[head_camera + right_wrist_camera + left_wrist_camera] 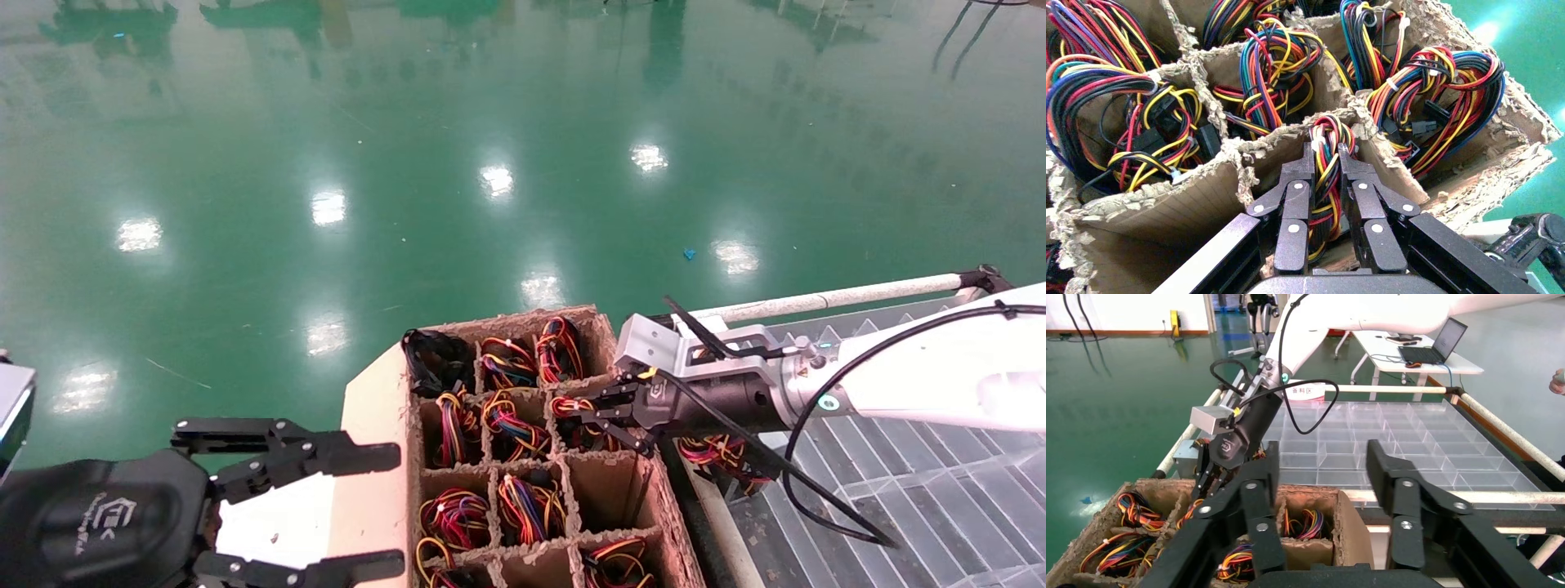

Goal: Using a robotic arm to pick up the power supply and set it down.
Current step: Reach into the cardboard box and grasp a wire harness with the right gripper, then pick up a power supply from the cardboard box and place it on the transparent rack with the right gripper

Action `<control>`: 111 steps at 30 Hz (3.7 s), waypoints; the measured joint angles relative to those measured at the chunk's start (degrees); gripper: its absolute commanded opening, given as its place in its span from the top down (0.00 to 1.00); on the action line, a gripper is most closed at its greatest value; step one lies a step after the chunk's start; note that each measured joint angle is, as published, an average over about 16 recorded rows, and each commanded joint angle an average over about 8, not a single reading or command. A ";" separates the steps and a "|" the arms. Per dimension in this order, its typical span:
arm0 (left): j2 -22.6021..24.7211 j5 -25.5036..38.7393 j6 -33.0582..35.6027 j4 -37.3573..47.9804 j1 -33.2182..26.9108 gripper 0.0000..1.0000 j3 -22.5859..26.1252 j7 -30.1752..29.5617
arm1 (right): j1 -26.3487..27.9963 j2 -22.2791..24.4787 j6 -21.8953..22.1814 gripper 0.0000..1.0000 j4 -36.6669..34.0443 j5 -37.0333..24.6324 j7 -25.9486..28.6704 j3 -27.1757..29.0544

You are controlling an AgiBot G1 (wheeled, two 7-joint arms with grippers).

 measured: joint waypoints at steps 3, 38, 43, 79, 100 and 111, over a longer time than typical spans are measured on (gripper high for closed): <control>0.00 0.00 0.00 0.00 0.00 0.22 0.00 0.00 | 0.41 0.25 -0.73 1.00 -0.87 0.75 -0.84 0.47; -0.02 -0.04 -0.02 0.00 -0.01 0.00 0.05 0.03 | 2.25 17.43 -14.16 1.00 19.82 20.30 3.69 13.06; -0.02 -0.04 -0.02 0.00 -0.01 0.00 0.06 0.03 | 1.18 22.35 -13.02 1.00 29.26 21.84 9.23 14.60; -0.04 -0.07 -0.04 0.00 -0.03 0.00 0.11 0.05 | -11.00 53.51 -10.81 1.00 57.78 19.67 25.52 18.69; -0.05 -0.09 -0.06 0.00 -0.03 0.00 0.14 0.07 | -5.61 45.63 -15.79 1.00 57.95 9.85 22.62 9.77; -0.06 -0.10 -0.06 0.00 -0.04 0.00 0.15 0.07 | 1.16 41.60 -16.85 1.00 57.04 10.07 21.76 0.25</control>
